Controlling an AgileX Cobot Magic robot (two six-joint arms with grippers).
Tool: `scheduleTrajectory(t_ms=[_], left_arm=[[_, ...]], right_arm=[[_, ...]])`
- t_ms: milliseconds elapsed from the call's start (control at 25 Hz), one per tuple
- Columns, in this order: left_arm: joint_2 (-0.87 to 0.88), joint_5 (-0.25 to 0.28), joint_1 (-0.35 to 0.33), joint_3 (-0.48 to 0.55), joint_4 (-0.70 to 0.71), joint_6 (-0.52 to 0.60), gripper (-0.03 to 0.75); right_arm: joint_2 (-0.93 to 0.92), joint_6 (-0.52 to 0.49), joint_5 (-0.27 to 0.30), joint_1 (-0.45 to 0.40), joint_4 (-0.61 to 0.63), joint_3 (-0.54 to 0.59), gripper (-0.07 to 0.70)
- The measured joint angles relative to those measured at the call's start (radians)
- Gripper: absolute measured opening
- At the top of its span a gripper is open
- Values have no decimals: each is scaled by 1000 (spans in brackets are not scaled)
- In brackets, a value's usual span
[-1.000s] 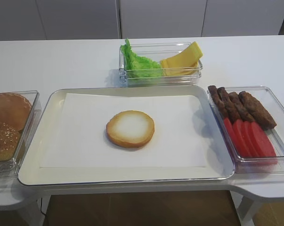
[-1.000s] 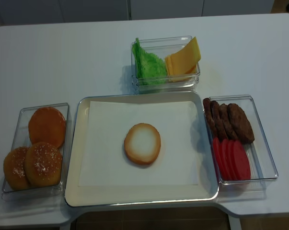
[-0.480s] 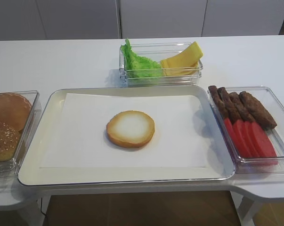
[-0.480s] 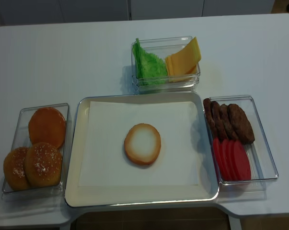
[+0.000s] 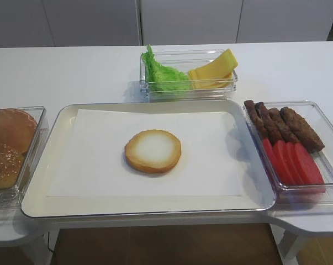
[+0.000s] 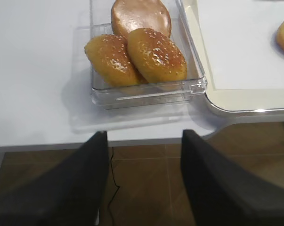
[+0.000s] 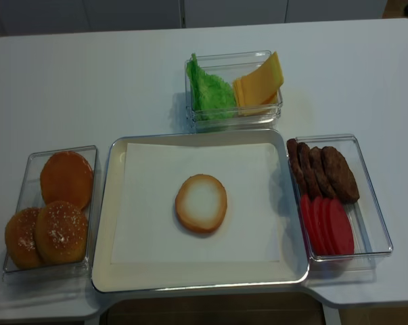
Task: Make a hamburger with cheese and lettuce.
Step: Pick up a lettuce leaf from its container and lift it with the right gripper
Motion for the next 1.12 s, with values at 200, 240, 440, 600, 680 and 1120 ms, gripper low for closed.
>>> scheduleTrajectory(t_ms=[200, 240, 440, 600, 680, 1120], left_arm=[[0, 0, 0, 0, 0, 0, 369], [0, 0, 0, 0, 0, 0, 369], [0, 0, 0, 0, 0, 0, 369], [0, 0, 0, 0, 0, 0, 369], [0, 0, 0, 0, 0, 0, 369], [0, 0, 0, 0, 0, 0, 369]], right_arm=[[136, 0, -43, 0, 0, -90, 468], [174, 0, -57, 0, 0, -111, 468], [391, 16, -122, 0, 0, -224, 468], [564, -63, -179, 0, 82, -306, 468], [656, -113, -195, 0, 159, -347, 468], [1134, -304, -238, 96, 419, -681, 468]])
